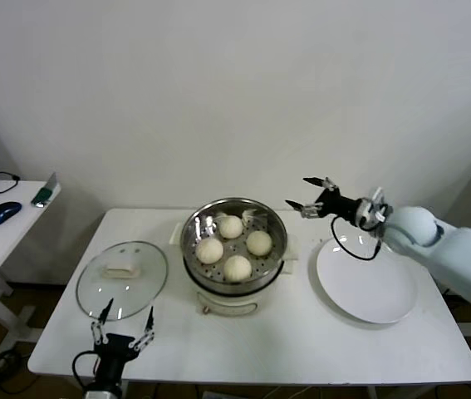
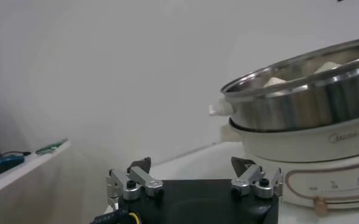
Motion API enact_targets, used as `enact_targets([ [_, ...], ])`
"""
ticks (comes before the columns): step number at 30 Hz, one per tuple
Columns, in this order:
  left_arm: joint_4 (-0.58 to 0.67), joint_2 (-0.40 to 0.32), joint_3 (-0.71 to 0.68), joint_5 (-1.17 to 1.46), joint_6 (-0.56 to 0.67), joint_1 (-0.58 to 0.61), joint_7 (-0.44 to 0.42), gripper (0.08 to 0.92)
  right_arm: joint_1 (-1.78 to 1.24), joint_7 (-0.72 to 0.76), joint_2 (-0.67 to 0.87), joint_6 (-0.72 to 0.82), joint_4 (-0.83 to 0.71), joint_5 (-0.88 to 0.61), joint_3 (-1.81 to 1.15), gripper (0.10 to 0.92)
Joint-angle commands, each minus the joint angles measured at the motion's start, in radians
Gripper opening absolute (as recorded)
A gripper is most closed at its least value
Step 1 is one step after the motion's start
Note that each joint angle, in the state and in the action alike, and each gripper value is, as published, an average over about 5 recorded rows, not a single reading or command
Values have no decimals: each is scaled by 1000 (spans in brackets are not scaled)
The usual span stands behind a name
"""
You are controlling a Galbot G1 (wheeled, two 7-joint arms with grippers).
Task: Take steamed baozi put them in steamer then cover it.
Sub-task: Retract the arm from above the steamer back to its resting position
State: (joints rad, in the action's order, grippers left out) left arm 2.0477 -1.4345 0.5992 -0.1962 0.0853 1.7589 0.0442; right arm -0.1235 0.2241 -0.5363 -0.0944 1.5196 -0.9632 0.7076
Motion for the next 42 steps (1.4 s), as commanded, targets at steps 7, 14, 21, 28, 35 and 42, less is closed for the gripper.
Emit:
enact_targets([
  [7,14,16,21,-196,-70,-39,1,823,-1064,-109,-113,9,201,141,-1118,823],
  [14,-1,59,43,-470,-121,-84,19,823,-1208,-111,-303,109,261,231,-1310,823],
  [21,-58,158,26,-826,-219,-141,36,823,-1278,-130,-447,147,288,341,-1372,823],
  [28,-223,240,-10,-1056,-183,-254,20,823,-1306,-197,-511,187,296,395,-1385,823],
  [35,-481,226,-17,-1192,-98,-457,74,823,-1332,-182,-527,185,293,415,-1396,823],
  [42,-652,242,-28,-1232,-67,-572,79,823,-1353,-163,-558,169,282,454,-1392,823],
])
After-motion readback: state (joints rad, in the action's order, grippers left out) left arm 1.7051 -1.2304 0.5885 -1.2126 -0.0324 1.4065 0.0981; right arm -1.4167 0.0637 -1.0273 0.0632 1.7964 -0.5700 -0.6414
